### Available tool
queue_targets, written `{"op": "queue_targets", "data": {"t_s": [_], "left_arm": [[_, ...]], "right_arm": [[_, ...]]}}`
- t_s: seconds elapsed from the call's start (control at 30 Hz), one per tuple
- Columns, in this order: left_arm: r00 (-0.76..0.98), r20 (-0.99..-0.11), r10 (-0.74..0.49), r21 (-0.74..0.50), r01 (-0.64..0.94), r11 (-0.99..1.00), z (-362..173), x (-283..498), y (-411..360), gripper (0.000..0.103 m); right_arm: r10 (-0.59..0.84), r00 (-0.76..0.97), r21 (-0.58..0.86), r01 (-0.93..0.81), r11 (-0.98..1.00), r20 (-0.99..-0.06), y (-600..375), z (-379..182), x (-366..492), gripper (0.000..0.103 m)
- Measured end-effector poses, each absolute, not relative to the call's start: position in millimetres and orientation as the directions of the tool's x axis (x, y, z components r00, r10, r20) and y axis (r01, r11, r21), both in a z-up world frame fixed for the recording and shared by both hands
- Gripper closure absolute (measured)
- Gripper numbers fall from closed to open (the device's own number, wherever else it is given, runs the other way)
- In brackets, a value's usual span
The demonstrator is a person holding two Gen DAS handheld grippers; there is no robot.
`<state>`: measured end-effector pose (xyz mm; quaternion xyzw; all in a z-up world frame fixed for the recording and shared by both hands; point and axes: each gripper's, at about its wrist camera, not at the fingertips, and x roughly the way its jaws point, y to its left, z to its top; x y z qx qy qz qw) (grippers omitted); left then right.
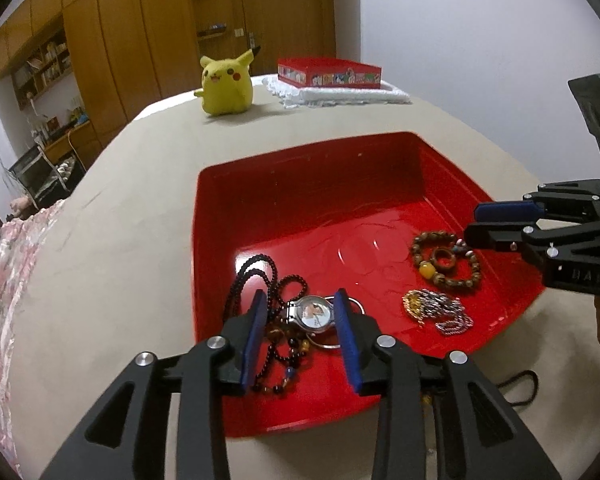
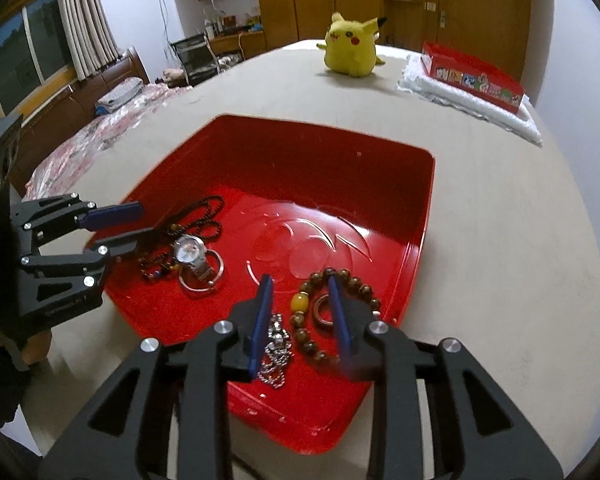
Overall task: Organize jewelry
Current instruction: 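Withdraw both open grippers from the box toward the bangle and braided cord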
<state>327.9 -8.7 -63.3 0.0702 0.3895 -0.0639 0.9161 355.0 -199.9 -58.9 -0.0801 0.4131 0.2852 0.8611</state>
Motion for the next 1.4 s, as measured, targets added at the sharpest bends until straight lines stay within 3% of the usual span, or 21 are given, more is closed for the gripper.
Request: {"op": "queue_targets", "data": {"t_s": [0.23, 0.4, 0.5, 0.63, 0.8, 1.4], "left_arm": [[0.726, -0.684, -0.072, 0.091, 0.183, 0.979, -49, 282, -17, 0.056], [0.758, -0.649, -0.061, 0.094, 0.16, 0.983, -44, 242, -24, 0.043], [0.772, -0.633, -0.055, 0.095, 0.149, 0.984, -45, 220, -26, 0.035], [0.761, -0.645, -0.073, 0.075, 0.158, 0.985, -54, 202, -29, 0.033], [0.709, -0.695, -0.122, 0.02, 0.189, 0.982, -78, 195, -38, 0.031], [0.609, -0.782, -0.131, 0.013, 0.226, 0.974, -124, 208, -61, 0.029]], "right_arm": [[0.462, 0.54, 0.114, -0.556, 0.824, -0.704, -213, -37, 320, 0.07], [0.482, 0.566, 0.118, -0.559, 0.82, -0.669, -220, -29, 286, 0.068], [0.48, 0.592, 0.084, -0.57, 0.817, -0.648, -224, -29, 258, 0.06], [0.485, 0.573, 0.083, -0.587, 0.805, -0.66, -227, -43, 232, 0.054], [0.485, 0.519, 0.102, -0.602, 0.792, -0.704, -225, -71, 225, 0.053], [0.501, 0.435, 0.137, -0.638, 0.758, -0.749, -210, -114, 235, 0.053]]}}
